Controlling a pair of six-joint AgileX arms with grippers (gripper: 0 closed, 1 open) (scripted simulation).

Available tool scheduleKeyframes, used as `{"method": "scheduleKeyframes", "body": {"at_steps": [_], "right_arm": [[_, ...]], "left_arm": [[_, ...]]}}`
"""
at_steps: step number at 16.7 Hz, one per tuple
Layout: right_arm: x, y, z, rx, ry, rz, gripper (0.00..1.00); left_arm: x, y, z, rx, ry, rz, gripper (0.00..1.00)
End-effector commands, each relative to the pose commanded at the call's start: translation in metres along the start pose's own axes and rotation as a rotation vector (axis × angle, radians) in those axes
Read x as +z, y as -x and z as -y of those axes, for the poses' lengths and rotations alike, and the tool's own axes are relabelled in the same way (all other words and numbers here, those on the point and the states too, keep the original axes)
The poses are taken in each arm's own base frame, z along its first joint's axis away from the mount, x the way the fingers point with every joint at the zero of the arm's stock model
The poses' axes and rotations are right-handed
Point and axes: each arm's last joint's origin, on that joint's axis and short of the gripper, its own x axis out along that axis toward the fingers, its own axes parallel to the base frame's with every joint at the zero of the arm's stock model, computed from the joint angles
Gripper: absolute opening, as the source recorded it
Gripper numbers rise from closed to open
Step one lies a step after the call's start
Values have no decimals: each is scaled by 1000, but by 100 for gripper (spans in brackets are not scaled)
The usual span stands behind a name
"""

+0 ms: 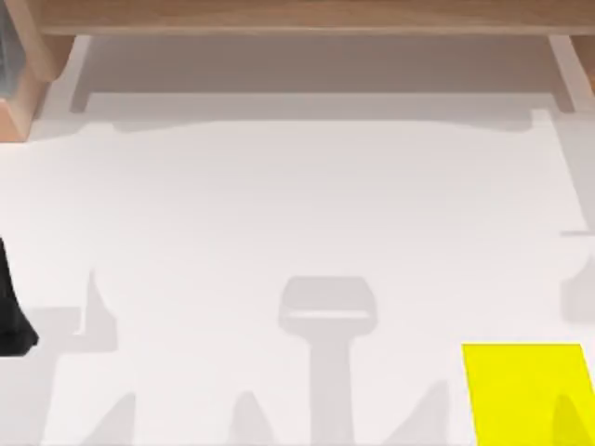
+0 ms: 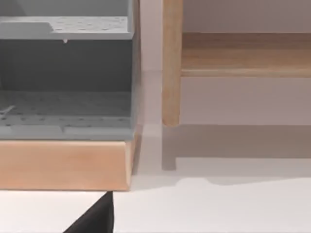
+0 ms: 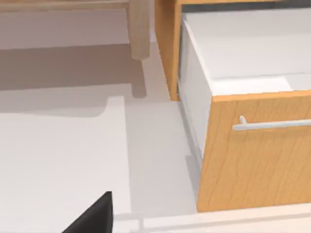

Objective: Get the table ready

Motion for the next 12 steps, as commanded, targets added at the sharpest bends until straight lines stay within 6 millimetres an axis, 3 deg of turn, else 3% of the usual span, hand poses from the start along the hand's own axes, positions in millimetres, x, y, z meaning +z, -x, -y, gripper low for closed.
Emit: {"method": "scheduleKeyframes", "body": {"at_steps": [3,6,9,12], "right_arm": [[60,-15,11,-72,-20,-191,100],[122,-58,30,-130,-43,-388,100],[159,-132,59,-167,-67,-602,100],[158,-217,90,-167,-84,-812,100]], "left_arm": [[0,0,0,0,0,0,100],[0,0,0,0,0,0,100],[0,0,0,0,0,0,100],[0,0,0,0,0,0,100]]}}
